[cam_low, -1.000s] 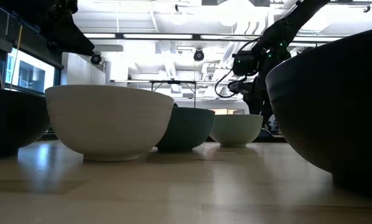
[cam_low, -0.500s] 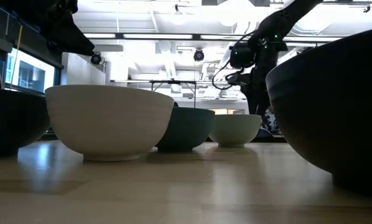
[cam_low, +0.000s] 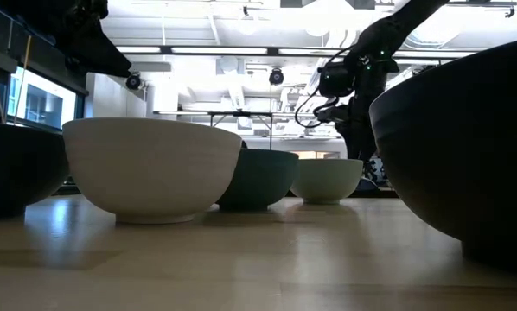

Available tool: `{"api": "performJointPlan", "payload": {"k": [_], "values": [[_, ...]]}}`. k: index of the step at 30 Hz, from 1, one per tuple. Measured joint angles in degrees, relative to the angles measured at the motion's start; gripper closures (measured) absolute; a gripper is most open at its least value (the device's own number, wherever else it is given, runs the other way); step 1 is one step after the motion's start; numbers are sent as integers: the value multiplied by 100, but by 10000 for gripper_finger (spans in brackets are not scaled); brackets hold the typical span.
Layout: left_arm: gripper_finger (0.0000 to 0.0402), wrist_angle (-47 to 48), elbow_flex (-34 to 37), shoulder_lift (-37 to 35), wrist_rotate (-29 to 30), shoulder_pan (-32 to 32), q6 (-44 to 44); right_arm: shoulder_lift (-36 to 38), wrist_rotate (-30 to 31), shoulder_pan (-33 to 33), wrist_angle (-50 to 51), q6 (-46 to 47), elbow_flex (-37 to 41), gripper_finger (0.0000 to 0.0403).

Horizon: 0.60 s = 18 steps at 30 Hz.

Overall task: Nest bowls inside each other
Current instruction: Stack the green bowl on the green bowl

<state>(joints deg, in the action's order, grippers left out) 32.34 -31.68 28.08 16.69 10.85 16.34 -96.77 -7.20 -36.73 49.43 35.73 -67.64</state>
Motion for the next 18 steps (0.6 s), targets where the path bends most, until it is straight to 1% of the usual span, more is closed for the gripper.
{"api": "performJointPlan", "payload": {"k": [3, 7, 8, 12, 14, 18], "values": [[271, 1, 0, 0, 4, 0, -2, 0, -2, 2, -2, -5, 0, 346], [271, 1, 0, 0, 17, 0, -44, 0, -30, 43, -79, -108, 0, 391], [271, 0, 0, 0, 26, 0, -44, 0, -31, 60, -113, -125, 0, 396], [271, 0, 0, 0, 40, 0, -44, 0, 45, 90, -127, -108, 0, 393], [271, 2, 0, 0, 40, 0, -30, 0, 58, 85, -122, -107, 0, 398], [271, 0, 0, 0, 41, 0, 2, 0, -23, 83, -102, -43, 0, 400]]}}
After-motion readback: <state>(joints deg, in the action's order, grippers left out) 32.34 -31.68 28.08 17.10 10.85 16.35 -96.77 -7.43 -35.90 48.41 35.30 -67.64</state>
